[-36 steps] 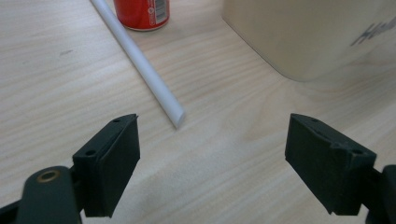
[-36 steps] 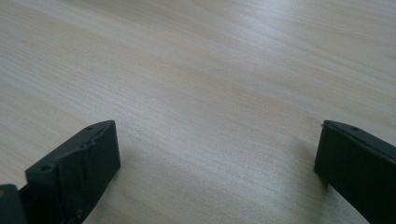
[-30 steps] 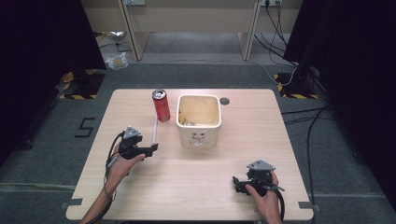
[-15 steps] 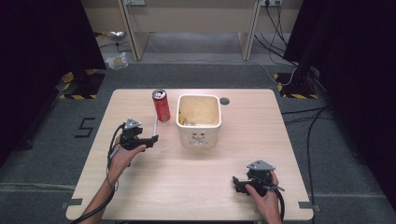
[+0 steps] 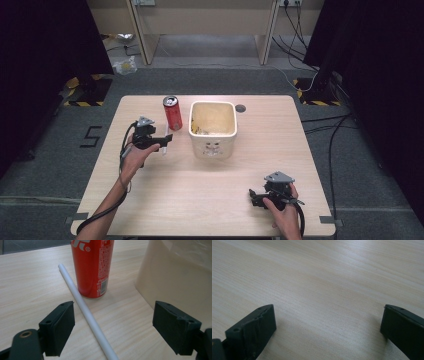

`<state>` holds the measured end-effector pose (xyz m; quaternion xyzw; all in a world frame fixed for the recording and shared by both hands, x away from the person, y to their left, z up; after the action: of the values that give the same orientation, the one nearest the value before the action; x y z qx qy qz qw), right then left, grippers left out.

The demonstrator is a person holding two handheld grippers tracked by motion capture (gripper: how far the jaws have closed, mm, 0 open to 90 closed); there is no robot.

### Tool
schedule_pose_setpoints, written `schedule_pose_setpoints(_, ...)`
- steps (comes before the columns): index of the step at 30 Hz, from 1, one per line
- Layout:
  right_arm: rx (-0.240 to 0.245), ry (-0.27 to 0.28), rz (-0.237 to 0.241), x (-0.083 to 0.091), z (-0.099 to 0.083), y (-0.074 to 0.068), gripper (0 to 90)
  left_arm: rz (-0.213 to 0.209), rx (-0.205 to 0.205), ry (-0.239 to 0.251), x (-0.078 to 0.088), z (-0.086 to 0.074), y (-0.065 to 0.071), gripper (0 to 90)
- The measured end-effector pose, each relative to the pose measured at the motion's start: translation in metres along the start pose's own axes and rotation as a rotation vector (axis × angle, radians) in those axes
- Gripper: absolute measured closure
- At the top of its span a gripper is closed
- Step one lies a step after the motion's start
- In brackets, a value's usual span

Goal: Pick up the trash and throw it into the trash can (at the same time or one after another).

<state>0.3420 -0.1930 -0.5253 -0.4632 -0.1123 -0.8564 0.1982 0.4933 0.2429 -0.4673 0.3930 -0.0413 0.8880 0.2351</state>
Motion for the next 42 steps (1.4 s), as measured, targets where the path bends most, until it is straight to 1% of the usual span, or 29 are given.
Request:
schedule_pose_setpoints(2, -0.001, 0.0, 0.0, 0.0, 0.0, 0.0, 0.2, 0.005, 0.005, 0.008, -0.001, 0.009, -0.002, 17.5)
schedule_pose_setpoints(3, -0.001, 0.0, 0.0, 0.0, 0.0, 0.0, 0.2, 0.005, 0.005, 0.008, -0.001, 0.009, -0.002, 17.4)
schedule_pose_setpoints(6, 0.001, 0.0, 0.0, 0.0, 0.0, 0.0, 0.2, 0.015, 0.004, 0.013, -0.003, 0.016, -0.004, 17.5)
schedule_pose_setpoints(9, 0.002, 0.0, 0.0, 0.0, 0.0, 0.0, 0.3, 0.016, 0.01, 0.014, -0.007, 0.023, -0.006, 17.5)
schedule_pose_setpoints(11, 0.002, 0.0, 0.0, 0.0, 0.0, 0.0, 0.2, 0.02, 0.009, 0.014, -0.008, 0.024, -0.006, 17.5)
schedule_pose_setpoints(14, 0.002, 0.001, 0.0, 0.0, 0.0, 0.0, 0.2, 0.013, 0.011, 0.016, -0.011, 0.027, -0.006, 17.5)
schedule_pose_setpoints(21, 0.002, 0.002, 0.0, 0.0, 0.0, 0.0, 0.2, 0.002, 0.013, 0.001, -0.022, 0.032, -0.008, 17.5)
schedule_pose_setpoints(23, 0.002, 0.001, 0.0, 0.0, 0.0, 0.0, 0.2, 0.012, 0.019, 0.009, -0.025, 0.036, -0.009, 17.5)
schedule_pose_setpoints(25, 0.002, 0.001, 0.0, 0.0, 0.0, 0.0, 0.2, 0.013, 0.024, 0.015, -0.025, 0.04, -0.01, 17.5)
schedule_pose_setpoints(27, 0.002, 0.001, 0.0, 0.0, 0.0, 0.0, 0.2, 0.022, 0.023, 0.017, -0.028, 0.046, -0.011, 17.5)
schedule_pose_setpoints(29, 0.001, 0.002, 0.0, 0.0, 0.0, 0.0, 0.2, 0.022, 0.027, 0.018, -0.029, 0.048, -0.011, 17.5)
schedule_pose_setpoints(31, 0.002, 0.001, 0.0, 0.0, 0.0, 0.0, 0.2, 0.03, 0.02, 0.009, -0.031, 0.051, -0.012, 17.5)
schedule_pose_setpoints(33, 0.001, 0.002, 0.0, 0.0, 0.0, 0.0, 0.2, 0.033, 0.025, 0.015, -0.034, 0.054, -0.012, 17.7)
schedule_pose_setpoints(37, 0.002, 0.002, 0.0, 0.0, 0.0, 0.0, 0.2, 0.03, 0.034, 0.014, -0.04, 0.058, -0.014, 17.7)
schedule_pose_setpoints(42, 0.002, 0.002, 0.0, 0.0, 0.0, 0.0, 0.2, 0.034, 0.033, 0.012, -0.046, 0.06, -0.013, 18.5)
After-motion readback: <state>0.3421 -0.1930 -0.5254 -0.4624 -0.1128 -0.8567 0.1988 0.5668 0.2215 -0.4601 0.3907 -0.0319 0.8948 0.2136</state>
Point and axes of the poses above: each handheld gripper's, and its own axes: x roughly backward along the jaws, z roughly out of its top, y roughly to its right, the point moved 1 cm from there along -x, roughly forward along the jaws, and after that the axes turned 11 degrees about -y, right-handed, at the moved point
